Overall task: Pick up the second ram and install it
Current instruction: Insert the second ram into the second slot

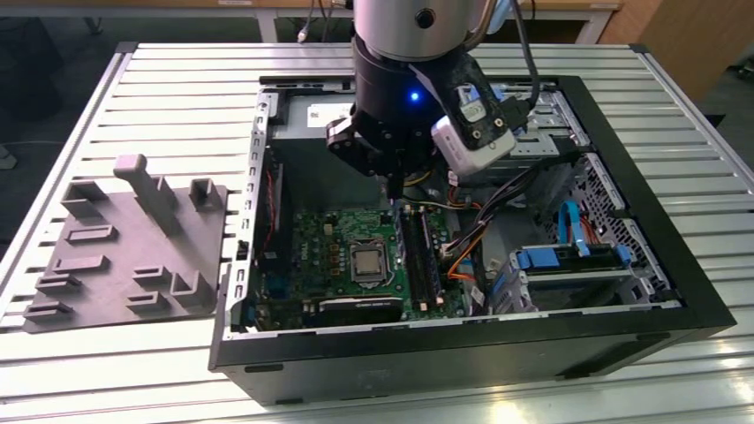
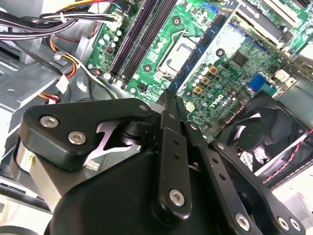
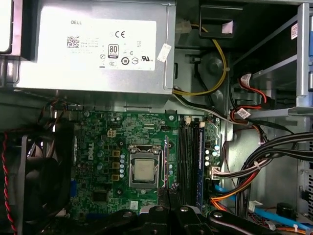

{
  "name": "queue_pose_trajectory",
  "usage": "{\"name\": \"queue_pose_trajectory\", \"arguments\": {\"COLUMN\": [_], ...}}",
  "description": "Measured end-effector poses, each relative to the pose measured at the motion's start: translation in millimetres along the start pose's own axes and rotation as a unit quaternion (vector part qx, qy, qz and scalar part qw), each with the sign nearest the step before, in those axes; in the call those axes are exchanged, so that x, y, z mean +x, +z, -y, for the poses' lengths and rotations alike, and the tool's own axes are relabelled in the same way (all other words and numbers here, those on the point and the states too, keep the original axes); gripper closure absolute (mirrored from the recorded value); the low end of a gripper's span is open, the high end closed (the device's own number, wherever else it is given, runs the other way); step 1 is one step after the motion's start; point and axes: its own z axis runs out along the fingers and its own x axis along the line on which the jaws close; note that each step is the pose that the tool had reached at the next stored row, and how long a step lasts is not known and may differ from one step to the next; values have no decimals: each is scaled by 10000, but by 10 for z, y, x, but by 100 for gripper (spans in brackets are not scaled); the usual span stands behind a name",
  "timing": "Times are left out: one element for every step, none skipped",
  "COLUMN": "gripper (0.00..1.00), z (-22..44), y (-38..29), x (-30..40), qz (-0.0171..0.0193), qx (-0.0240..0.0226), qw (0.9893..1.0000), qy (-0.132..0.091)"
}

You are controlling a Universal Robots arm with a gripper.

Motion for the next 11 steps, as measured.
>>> {"name": "queue_pose_trajectory", "arguments": {"gripper": [88,88,88,88,88,88,88,88,88,88,88], "z": [0,0,0,0,0,0,0,0,0,1,1], "y": [6,12,12,12,13,14,16,22,23,25,27], "x": [-1,-1,-1,-1,-1,-1,-1,-1,0,0,-1], "qz": [1,1,0,0,0,0,0,0,1,0,1], "qx": [-1,-1,-1,-1,-1,-1,-2,-1,-1,-1,-1], "qw": [10000,10000,10000,10000,10000,10000,10000,10000,10000,10000,10000], "qy": [1,1,1,0,0,1,1,1,1,1,0]}}
